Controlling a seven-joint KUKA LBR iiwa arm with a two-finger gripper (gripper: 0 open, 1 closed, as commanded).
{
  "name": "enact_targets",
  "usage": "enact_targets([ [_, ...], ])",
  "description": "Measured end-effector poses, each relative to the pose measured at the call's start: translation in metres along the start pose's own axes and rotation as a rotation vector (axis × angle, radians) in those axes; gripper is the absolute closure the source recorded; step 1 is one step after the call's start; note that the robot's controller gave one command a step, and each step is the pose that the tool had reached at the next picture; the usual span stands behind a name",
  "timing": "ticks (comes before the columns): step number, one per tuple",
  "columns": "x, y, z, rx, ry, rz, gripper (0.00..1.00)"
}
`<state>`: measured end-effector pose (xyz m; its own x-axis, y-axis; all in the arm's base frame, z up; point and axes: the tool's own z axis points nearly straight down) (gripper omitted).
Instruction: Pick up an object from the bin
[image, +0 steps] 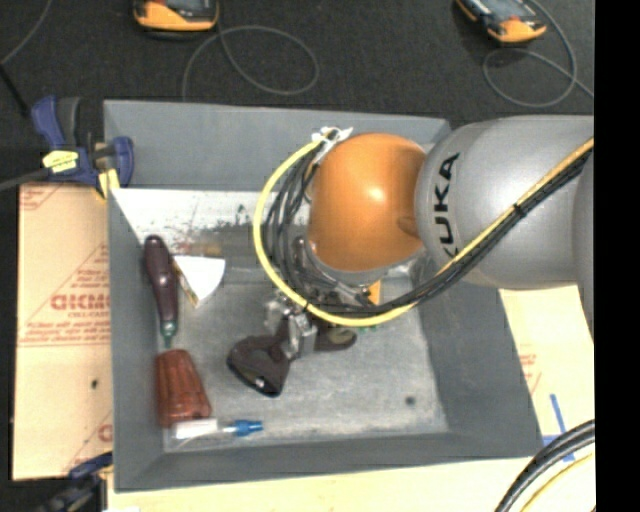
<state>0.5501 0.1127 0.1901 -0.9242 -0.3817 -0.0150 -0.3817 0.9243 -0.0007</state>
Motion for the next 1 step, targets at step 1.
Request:
enact_targets([
  [1,-0.0161,-0.0055,-0.132,0.001,-0.004,-0.011,1.0],
])
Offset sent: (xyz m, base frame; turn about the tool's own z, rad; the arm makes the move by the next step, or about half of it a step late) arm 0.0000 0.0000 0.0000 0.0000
